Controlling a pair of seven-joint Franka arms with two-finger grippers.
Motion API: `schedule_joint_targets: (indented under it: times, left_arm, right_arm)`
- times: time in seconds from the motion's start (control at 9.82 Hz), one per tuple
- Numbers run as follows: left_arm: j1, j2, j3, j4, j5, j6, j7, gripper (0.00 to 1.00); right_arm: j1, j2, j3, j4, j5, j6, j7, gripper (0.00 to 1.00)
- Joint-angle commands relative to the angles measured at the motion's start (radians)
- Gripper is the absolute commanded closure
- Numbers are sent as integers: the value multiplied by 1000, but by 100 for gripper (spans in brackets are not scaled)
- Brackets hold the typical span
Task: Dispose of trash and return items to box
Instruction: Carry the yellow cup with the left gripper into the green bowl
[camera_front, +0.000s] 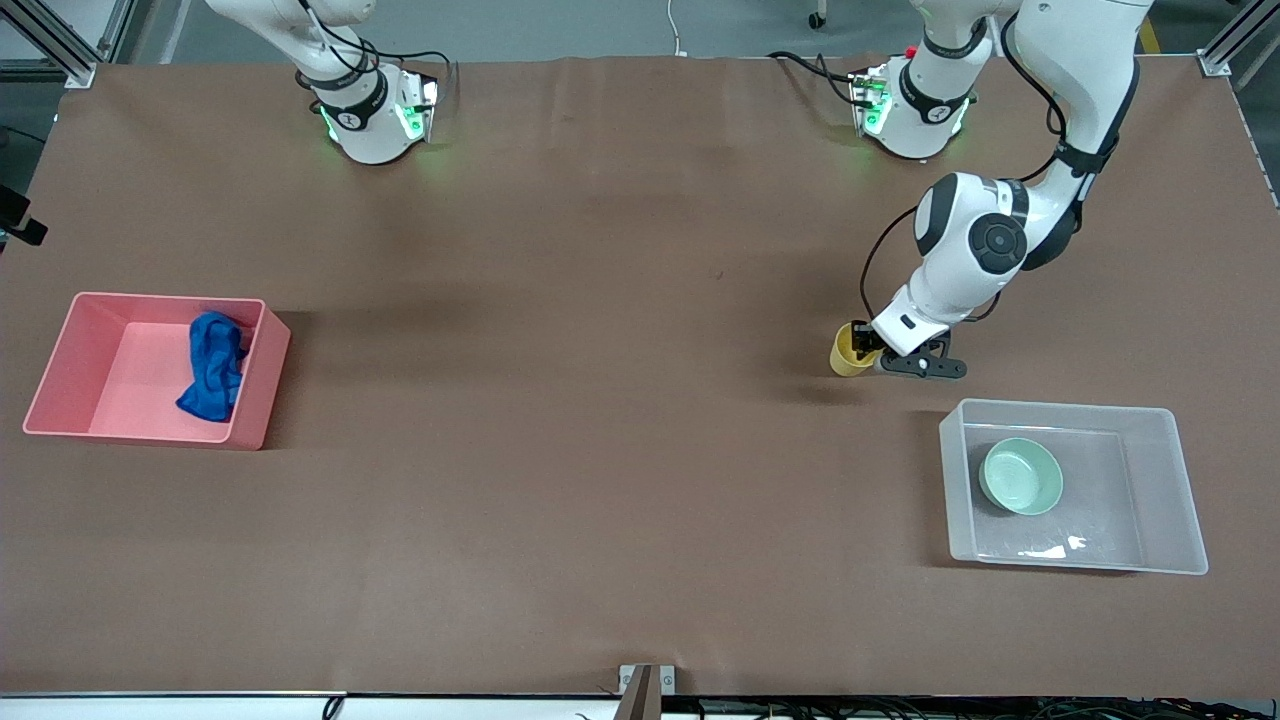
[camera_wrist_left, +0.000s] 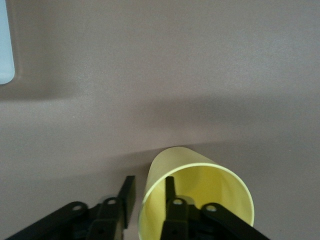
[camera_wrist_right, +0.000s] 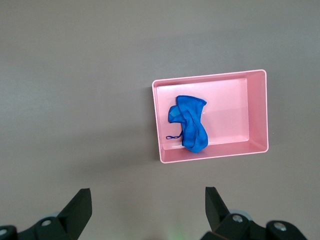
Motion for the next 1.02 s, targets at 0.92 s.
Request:
schedule_joint_targets:
  times: [0.92]
  left_arm:
    - [16,182,279,712,5,-488,220,100]
  right_arm:
    - [-7,1,8,10,14,-17,5,0]
